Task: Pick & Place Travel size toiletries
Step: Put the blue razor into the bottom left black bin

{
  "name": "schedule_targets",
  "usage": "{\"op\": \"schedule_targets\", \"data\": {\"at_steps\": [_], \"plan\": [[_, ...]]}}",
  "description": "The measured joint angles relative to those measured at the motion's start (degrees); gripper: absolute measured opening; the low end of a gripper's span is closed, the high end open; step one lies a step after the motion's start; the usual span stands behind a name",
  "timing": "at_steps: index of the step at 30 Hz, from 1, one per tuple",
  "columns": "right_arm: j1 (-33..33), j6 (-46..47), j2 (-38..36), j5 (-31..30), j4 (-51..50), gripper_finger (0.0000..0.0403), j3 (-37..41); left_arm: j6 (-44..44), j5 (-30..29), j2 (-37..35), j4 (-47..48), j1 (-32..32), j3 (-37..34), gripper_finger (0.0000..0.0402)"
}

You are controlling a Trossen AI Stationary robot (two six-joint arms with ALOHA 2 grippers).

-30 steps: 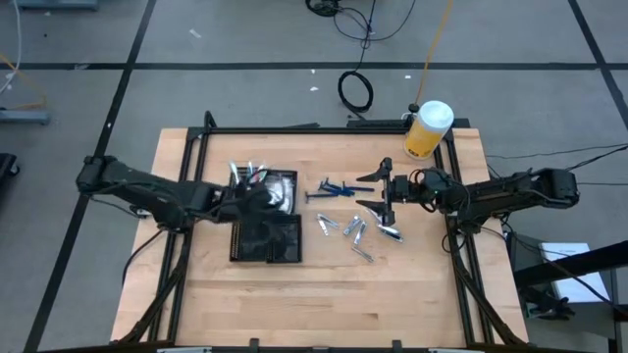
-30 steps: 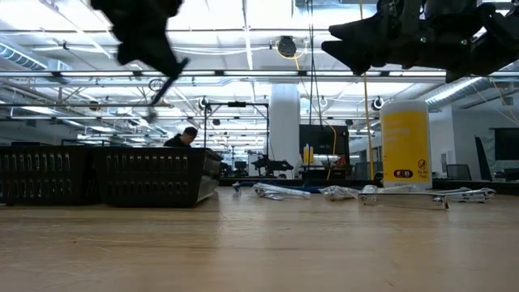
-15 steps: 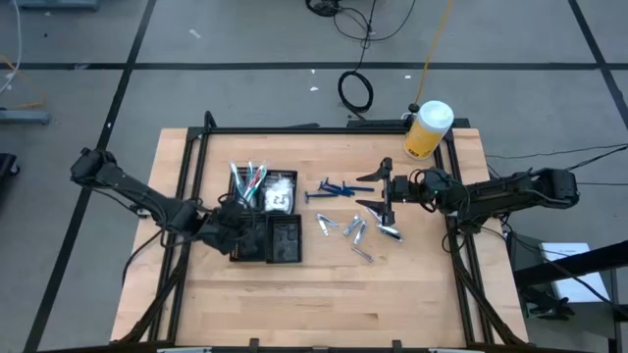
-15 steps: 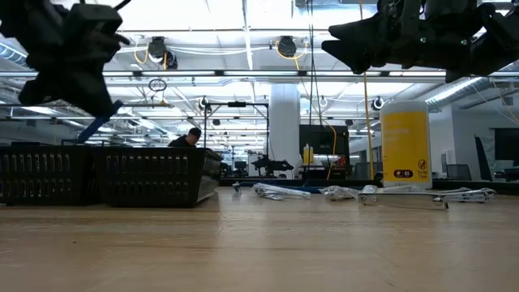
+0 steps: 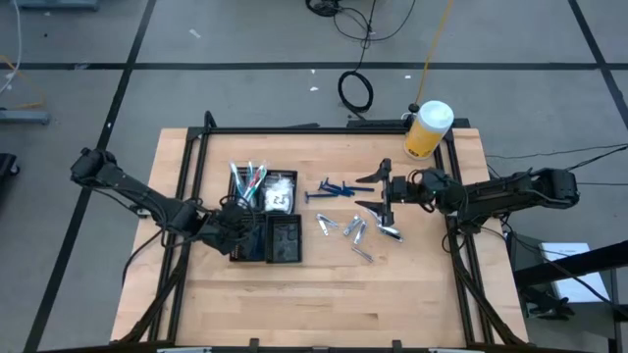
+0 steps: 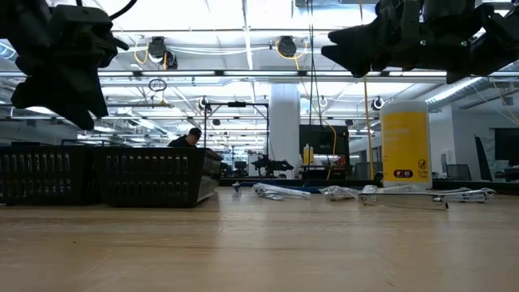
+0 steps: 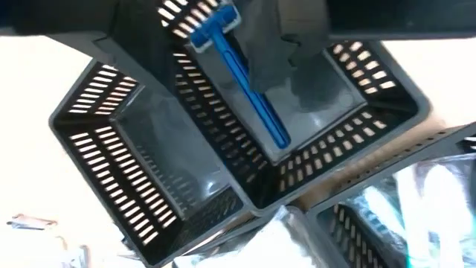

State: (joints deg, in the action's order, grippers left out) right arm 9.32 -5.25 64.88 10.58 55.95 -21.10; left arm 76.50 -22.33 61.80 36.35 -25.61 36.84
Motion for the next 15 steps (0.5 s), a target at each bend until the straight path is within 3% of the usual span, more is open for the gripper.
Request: {"op": "schedule_targets", "data": {"at_steps": [3,9,15], "plan": [[0.35,-1.41,0.00,-0.95,-3.61,0.0267,0.00,-0.33,-0.03,0.00,0.82,0.04,0.00,0.0197],[2.58,-1.68,0.02,-10.17,-18.40,0.0267,-2.09,-5.72,-0.55,-2.65,-2.05,1.49,0.20,0.0226],[6.00,-3.15,3.48,-13.51,-34.53,0.0267,-4.16,-26.48,-6.66,-7.62,-15.34,2.57,1.40,0.0230]]}}
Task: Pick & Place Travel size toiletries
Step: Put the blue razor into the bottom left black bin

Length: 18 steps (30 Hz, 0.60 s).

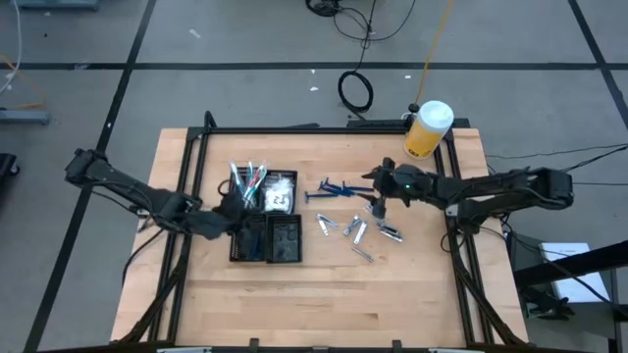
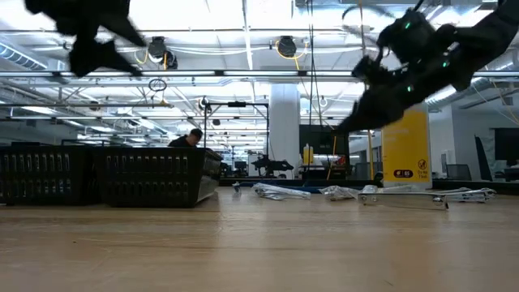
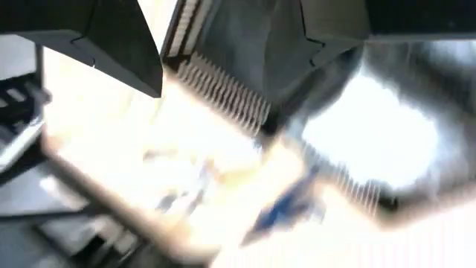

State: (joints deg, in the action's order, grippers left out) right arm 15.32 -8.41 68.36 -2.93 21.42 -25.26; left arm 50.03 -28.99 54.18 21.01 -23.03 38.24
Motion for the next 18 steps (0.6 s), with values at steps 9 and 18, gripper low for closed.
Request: {"op": "schedule_targets", "data": {"at_steps": [9,18], "plan": [[6.66,-0.86,12.21,0.03,0.34,0.0253,-0.13,-35.81,-11.98,-1.33,-23.33,2.47,-0.17,0.0230],[9.58,-2.78,20.26,5.25,1.75,0.0216,-1.36,-37.66,-12.00,2.99,-23.41,7.96,-0.26,0.0230]]}}
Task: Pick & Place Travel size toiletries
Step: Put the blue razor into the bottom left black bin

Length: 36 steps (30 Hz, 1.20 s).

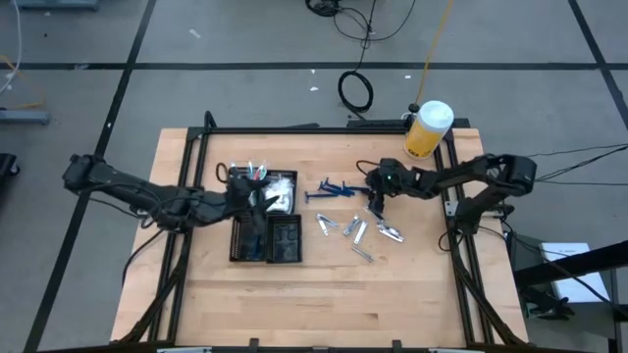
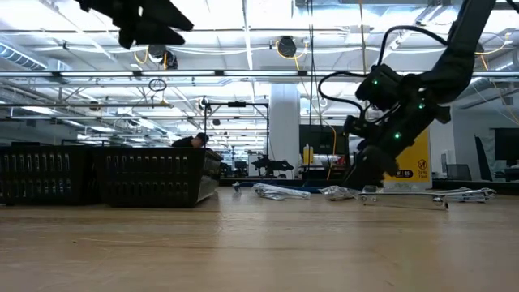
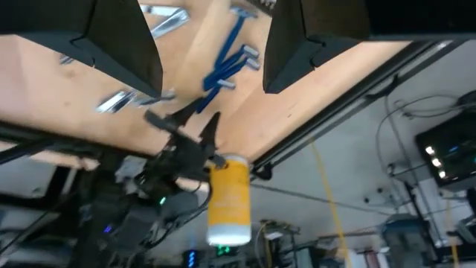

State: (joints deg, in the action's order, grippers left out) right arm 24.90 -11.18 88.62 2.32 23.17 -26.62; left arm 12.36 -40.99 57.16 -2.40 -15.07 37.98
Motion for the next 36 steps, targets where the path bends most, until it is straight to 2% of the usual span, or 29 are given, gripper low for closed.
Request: {"op": "schedule_targets", "data": {"at_steps": [7,19,27,32,36], "plan": [[-0.19,-0.41,0.98,0.99,-1.06,0.0168,-0.38,0.58,0.20,3.49,0.70,2.91,-0.02,0.0230],[0.97,-1.45,1.01,5.49,-3.27,0.0019,-0.32,1.77,2.48,3.76,0.64,4.90,-0.02,0.0230],[0.97,-2.52,-1.23,5.42,-2.46,0.0021,-0.13,1.84,2.51,3.74,0.64,4.88,-0.02,0.0230],[0.39,-1.80,-9.02,5.31,-1.84,0.0019,0.00,3.50,2.50,4.03,0.34,4.88,-0.02,0.0230],[-1.80,-0.16,-16.41,5.56,-0.37,0.0019,-0.01,2.77,2.61,7.38,-2.42,5.42,-0.07,0.0230]]}}
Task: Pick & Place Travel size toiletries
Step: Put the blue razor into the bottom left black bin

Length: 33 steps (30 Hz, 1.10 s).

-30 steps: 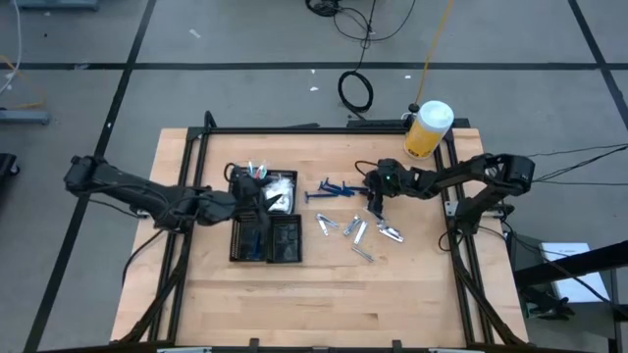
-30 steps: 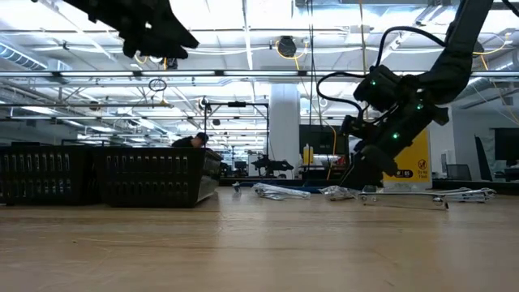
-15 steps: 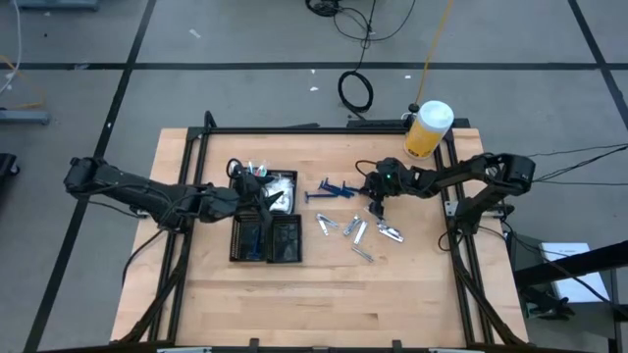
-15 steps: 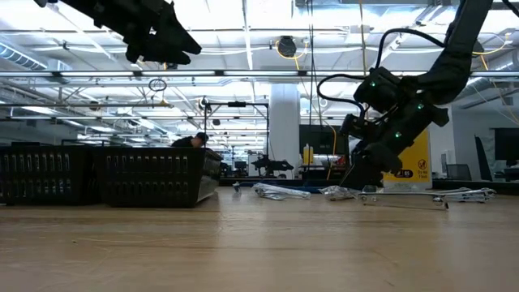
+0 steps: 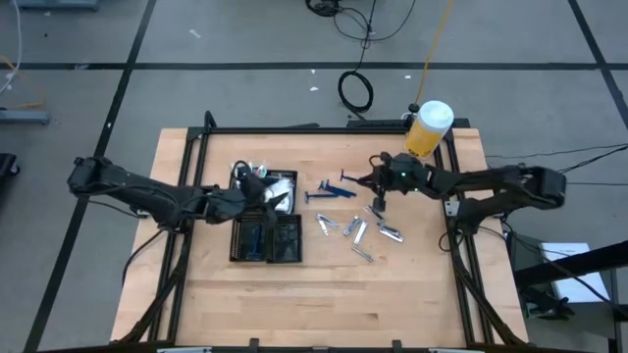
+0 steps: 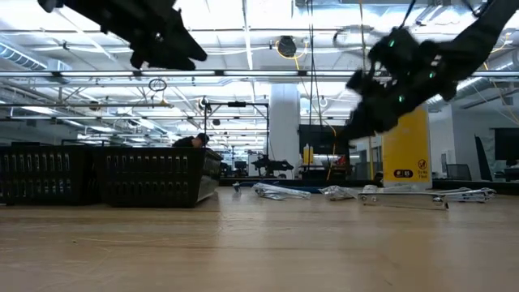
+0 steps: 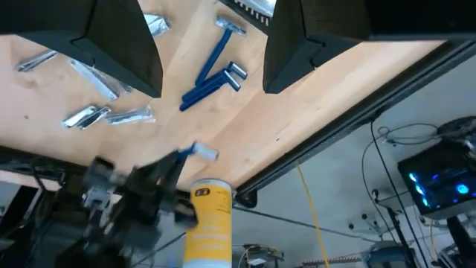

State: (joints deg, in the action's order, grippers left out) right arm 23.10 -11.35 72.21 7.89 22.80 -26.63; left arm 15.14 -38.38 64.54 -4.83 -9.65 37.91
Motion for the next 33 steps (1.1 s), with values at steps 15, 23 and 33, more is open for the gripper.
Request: {"op": "schedule_targets", "data": {"at_steps": [15,23,33], "plan": [[-10.56,3.16,-4.57,5.94,40.36,0.0019,7.96,-19.38,21.89,24.56,-49.78,6.25,0.28,0.0230],[-12.73,3.12,-2.76,6.07,45.12,0.0019,7.94,-16.51,31.42,35.63,-56.34,9.32,9.12,0.0230],[-12.70,3.14,-2.67,7.49,44.48,0.0019,7.93,-23.12,36.02,39.38,-53.08,9.76,19.39,0.0230]]}}
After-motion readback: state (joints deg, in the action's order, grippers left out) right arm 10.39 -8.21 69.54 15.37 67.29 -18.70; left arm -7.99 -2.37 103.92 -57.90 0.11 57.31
